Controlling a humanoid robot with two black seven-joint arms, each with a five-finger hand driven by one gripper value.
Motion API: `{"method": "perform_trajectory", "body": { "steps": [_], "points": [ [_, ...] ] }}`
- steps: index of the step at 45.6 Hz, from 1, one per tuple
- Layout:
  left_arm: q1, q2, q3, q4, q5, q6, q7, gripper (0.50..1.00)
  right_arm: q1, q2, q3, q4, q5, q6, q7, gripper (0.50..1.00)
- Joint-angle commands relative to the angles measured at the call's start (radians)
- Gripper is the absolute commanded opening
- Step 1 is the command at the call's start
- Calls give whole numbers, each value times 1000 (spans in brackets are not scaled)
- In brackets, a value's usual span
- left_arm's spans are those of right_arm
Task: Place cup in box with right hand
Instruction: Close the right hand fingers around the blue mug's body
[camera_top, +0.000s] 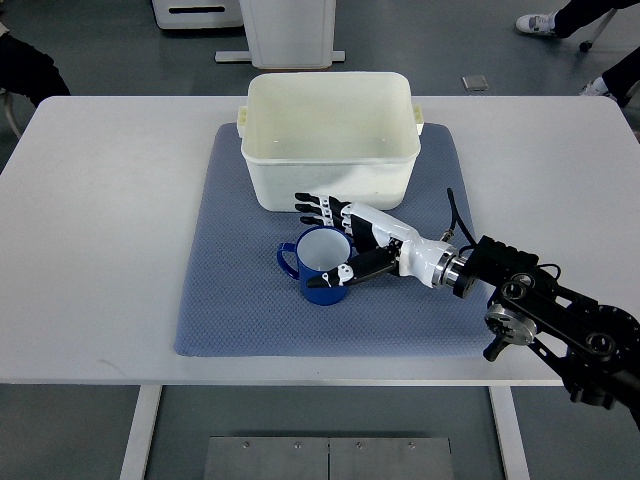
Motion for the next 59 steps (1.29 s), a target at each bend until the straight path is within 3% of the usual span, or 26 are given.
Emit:
{"method": "perform_trajectory", "body": {
  "steps": [1,15,21,33,35,36,37,45,59],
  "points": [
    [0,0,0,0,0,0,0,1000,-3,10,0,-12,-8,-1,0,995],
    [0,0,0,0,1,0,0,1000,-18,39,-1,-79,-25,-4,29,993],
    [0,0,0,0,0,0,0,1000,-30,42,-1,-91,-31,-9,37,956],
    [0,0,0,0,0,0,0,1000,-46,62,-1,-111,-33,-15,47,761],
    [0,0,0,0,0,0,0,1000,-49,62,-1,-111,-33,-15,49,659],
    [0,0,0,0,0,0,0,1000,-49,62,-1,-111,-33,-15,47,538],
    [0,0,0,0,1,0,0,1000,-49,62,-1,-111,-33,-15,47,500],
    [0,0,0,0,0,0,0,1000,-49,90,-3,-141,-39,-124,55,500],
    [0,0,0,0,0,0,0,1000,-26,10,-17,-30,-31,-122,93,500]
  ]
}}
